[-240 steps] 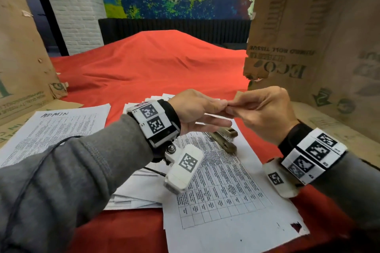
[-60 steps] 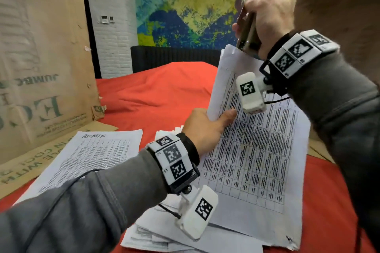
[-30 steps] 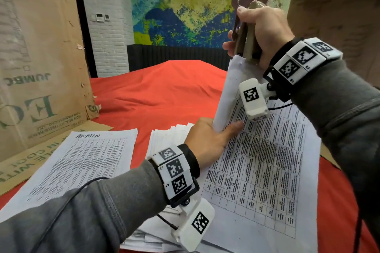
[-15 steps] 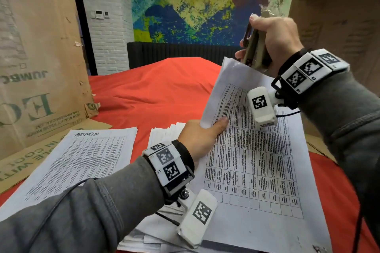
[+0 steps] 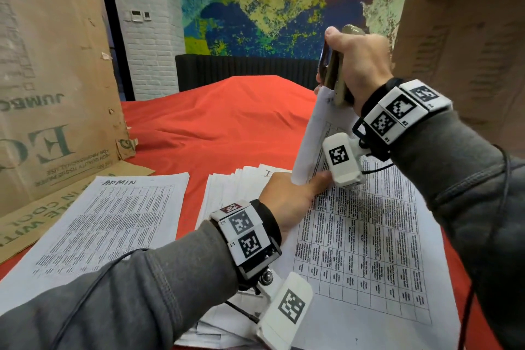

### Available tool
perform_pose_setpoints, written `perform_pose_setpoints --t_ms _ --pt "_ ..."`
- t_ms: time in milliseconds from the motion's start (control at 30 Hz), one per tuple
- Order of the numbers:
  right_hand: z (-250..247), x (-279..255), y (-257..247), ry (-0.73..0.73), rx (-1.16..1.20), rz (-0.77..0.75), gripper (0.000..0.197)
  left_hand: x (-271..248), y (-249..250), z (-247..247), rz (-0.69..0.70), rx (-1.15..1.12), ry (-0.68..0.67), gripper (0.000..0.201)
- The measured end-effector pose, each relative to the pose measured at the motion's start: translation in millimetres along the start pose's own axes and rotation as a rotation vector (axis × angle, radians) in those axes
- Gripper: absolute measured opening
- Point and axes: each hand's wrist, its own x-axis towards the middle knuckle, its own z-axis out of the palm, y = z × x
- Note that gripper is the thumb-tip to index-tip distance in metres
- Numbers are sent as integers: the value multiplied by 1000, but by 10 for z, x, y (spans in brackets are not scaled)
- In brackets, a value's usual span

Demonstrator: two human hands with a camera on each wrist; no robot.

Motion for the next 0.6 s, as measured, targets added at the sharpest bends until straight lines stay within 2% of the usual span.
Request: perform_pose_setpoints --t_ms 67,200,367,600 --pt "28 8 -3 41 -28 -10 28 -30 0 33 4 18 13 74" --pt "51 10 -5 67 -49 3 34 -58 18 49 13 51 29 50" --pt "91 -38 -20 24 -21 45 43 -88 37 63 31 50 30 45" --pt "116 -70 -62 57 -82 31 35 -113 51 73 45 51 17 43"
